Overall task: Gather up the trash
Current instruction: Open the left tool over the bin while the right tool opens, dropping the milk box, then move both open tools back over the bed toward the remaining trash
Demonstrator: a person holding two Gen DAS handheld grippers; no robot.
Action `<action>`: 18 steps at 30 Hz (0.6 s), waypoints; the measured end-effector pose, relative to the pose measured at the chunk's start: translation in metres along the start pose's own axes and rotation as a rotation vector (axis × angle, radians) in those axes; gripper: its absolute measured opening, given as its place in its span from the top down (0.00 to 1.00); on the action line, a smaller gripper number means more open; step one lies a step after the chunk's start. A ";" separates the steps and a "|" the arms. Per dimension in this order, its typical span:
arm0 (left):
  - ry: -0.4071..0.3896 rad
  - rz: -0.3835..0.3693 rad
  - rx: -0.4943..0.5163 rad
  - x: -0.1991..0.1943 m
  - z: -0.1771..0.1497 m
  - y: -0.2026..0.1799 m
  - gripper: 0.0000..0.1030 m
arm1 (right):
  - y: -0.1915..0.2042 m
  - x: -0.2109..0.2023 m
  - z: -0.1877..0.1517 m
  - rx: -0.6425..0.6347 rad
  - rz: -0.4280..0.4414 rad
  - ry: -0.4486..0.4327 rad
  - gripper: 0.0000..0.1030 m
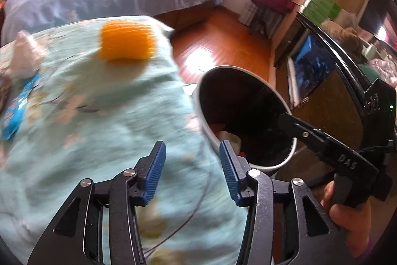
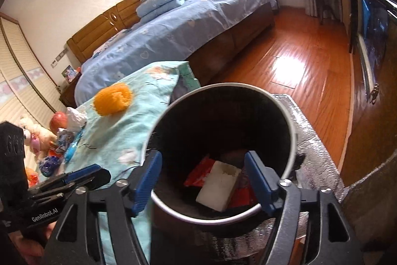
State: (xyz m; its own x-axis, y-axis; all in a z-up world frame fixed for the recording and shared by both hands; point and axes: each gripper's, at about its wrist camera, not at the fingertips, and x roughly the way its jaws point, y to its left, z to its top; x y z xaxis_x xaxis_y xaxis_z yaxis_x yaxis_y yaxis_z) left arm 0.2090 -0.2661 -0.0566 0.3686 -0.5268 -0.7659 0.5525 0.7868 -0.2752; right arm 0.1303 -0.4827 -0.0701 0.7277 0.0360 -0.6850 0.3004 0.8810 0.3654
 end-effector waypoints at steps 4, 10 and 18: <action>-0.010 0.035 -0.051 -0.011 -0.012 0.021 0.54 | 0.019 0.003 -0.003 -0.027 0.028 0.010 0.22; -0.063 0.118 -0.100 -0.034 -0.026 0.049 0.35 | 0.053 0.010 -0.011 -0.085 0.060 0.025 0.17; -0.104 0.195 -0.148 -0.058 -0.039 0.083 0.35 | 0.097 0.023 -0.018 -0.158 0.103 0.051 0.17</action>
State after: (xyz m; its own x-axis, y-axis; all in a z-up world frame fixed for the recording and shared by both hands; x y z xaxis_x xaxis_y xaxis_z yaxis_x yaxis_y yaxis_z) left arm 0.2042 -0.1576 -0.0575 0.5365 -0.3853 -0.7509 0.3514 0.9109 -0.2163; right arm 0.1650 -0.3879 -0.0623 0.7158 0.1502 -0.6819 0.1228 0.9343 0.3346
